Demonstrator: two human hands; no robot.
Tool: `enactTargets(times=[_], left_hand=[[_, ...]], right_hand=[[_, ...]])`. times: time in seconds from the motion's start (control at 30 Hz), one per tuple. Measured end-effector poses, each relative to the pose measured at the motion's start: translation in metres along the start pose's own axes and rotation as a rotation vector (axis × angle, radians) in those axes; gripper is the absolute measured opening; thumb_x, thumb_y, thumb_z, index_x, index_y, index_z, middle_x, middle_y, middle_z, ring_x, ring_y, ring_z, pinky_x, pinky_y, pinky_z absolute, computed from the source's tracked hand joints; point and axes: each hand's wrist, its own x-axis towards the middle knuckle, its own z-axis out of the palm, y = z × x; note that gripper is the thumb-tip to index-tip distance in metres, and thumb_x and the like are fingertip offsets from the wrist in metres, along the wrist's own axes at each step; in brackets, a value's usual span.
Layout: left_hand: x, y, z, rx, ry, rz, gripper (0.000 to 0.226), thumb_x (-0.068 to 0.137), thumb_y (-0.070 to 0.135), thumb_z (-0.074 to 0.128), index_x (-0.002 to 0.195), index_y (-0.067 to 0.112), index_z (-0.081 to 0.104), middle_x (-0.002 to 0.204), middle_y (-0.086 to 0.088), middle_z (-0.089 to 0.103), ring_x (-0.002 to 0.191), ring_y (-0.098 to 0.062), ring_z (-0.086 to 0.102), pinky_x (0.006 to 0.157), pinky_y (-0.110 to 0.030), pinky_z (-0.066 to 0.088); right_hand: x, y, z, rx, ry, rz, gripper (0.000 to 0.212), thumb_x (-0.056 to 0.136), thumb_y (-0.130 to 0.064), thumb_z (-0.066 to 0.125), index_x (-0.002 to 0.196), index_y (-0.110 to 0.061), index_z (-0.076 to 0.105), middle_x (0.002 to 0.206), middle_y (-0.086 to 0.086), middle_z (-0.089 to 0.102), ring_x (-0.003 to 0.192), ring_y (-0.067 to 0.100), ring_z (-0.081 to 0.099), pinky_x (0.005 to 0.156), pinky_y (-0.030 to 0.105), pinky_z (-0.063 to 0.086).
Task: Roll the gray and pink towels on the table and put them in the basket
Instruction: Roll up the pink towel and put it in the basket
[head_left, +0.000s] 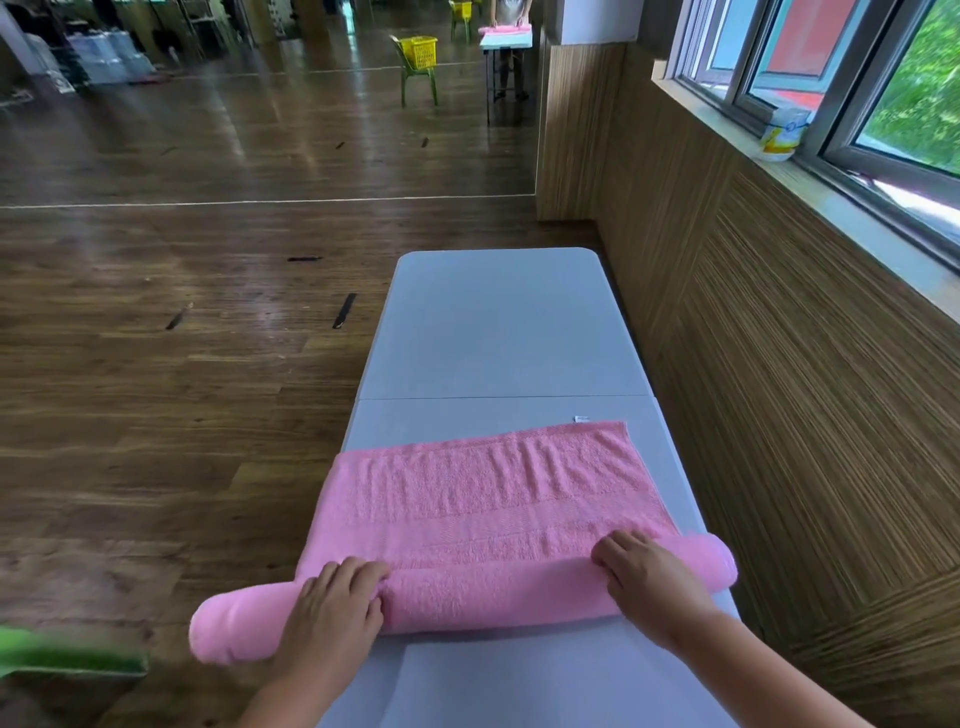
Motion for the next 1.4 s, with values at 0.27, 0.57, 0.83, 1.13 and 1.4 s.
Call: enactTargets(times=[0.27, 0.57, 0.83, 1.13, 1.4], left_hand=[[-0.010, -0.009, 0.005, -0.033, -0.130, 0.068, 0.047, 0.059, 0.047, 0.057, 0.102, 0.033, 0.070, 0.092, 0.019, 0.063, 0.092, -0.007, 0.048, 0.093, -0.023, 0.033], [0.005, -0.003, 0.001, -0.009, -0.012, 0.008, 0.023, 0.081, 0.035, 0.046, 0.096, 0.034, 0.063, 0.095, 0.014, 0.056, 0.086, -0.017, 0.056, 0.073, -0.034, 0.049], [-0.006, -0.005, 0.004, -0.040, -0.180, -0.016, 0.055, 0.057, 0.040, 0.070, 0.111, 0.040, 0.061, 0.111, 0.023, 0.058, 0.105, -0.007, 0.052, 0.094, -0.028, 0.033], [-0.001, -0.005, 0.005, 0.029, -0.107, -0.018, 0.025, 0.067, 0.037, 0.046, 0.083, 0.036, 0.065, 0.085, 0.024, 0.063, 0.086, -0.009, 0.056, 0.084, -0.034, 0.041], [-0.004, -0.007, 0.004, -0.055, -0.025, 0.007, 0.017, 0.082, 0.037, 0.061, 0.099, 0.038, 0.062, 0.103, 0.023, 0.054, 0.096, -0.010, 0.055, 0.088, -0.030, 0.037]], right_hand=[[0.004, -0.005, -0.001, -0.195, -0.106, -0.061, 0.019, 0.059, -0.040, 0.068, 0.077, -0.032, 0.069, 0.073, -0.018, 0.060, 0.074, 0.012, 0.051, 0.062, 0.026, 0.045], [0.010, -0.004, 0.000, -0.006, 0.009, 0.002, 0.009, 0.090, -0.019, 0.059, 0.094, -0.024, 0.065, 0.090, -0.007, 0.059, 0.080, 0.017, 0.056, 0.064, 0.036, 0.050], [0.005, 0.003, -0.003, -0.207, -0.137, -0.063, 0.034, 0.064, -0.047, 0.062, 0.094, -0.034, 0.070, 0.083, -0.022, 0.066, 0.084, 0.013, 0.053, 0.069, 0.028, 0.043], [0.009, -0.003, -0.007, -0.050, -0.178, 0.019, 0.031, 0.083, -0.037, 0.043, 0.093, -0.026, 0.070, 0.084, -0.009, 0.064, 0.083, 0.015, 0.054, 0.067, 0.032, 0.046], [-0.001, -0.003, -0.006, -0.039, -0.124, -0.058, 0.043, 0.076, -0.042, 0.051, 0.112, -0.026, 0.070, 0.106, -0.015, 0.068, 0.105, 0.011, 0.057, 0.084, 0.030, 0.053]])
